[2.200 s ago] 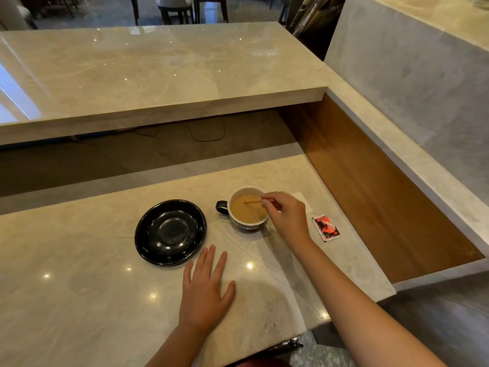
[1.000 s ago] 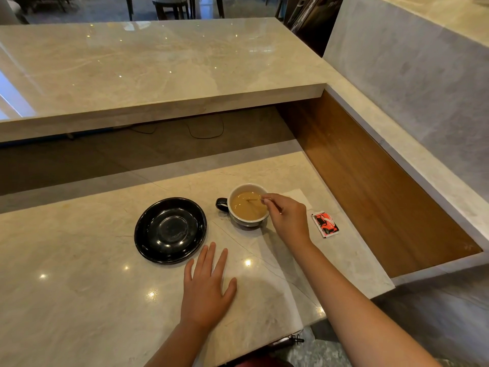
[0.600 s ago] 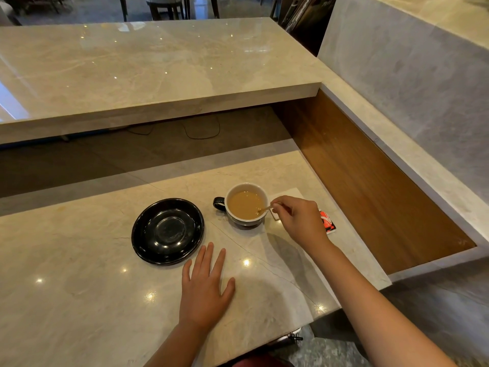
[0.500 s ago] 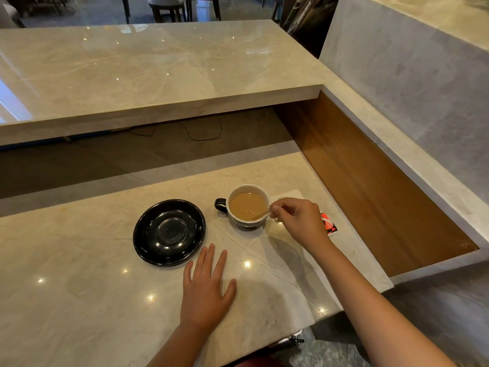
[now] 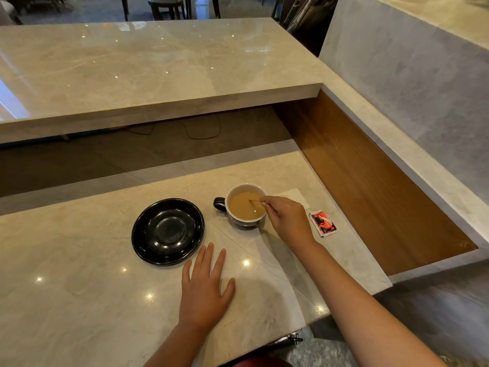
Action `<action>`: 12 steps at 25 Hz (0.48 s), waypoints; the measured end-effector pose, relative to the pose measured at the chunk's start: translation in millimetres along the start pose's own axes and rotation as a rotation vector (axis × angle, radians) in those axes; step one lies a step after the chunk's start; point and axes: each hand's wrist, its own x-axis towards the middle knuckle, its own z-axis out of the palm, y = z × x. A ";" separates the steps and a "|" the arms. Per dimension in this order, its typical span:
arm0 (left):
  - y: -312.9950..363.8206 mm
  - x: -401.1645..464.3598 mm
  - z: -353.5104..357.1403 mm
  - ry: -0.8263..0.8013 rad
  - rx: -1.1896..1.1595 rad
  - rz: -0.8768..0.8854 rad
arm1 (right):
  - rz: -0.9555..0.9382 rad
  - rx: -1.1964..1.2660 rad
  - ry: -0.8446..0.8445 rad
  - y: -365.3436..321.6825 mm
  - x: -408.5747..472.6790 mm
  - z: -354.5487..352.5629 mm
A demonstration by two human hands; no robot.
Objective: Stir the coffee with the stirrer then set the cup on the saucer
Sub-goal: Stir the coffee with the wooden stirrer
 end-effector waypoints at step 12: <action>0.9 -0.7 -0.5 0.004 -0.006 -0.007 | 0.341 0.278 -0.114 0.4 1.9 -19.9</action>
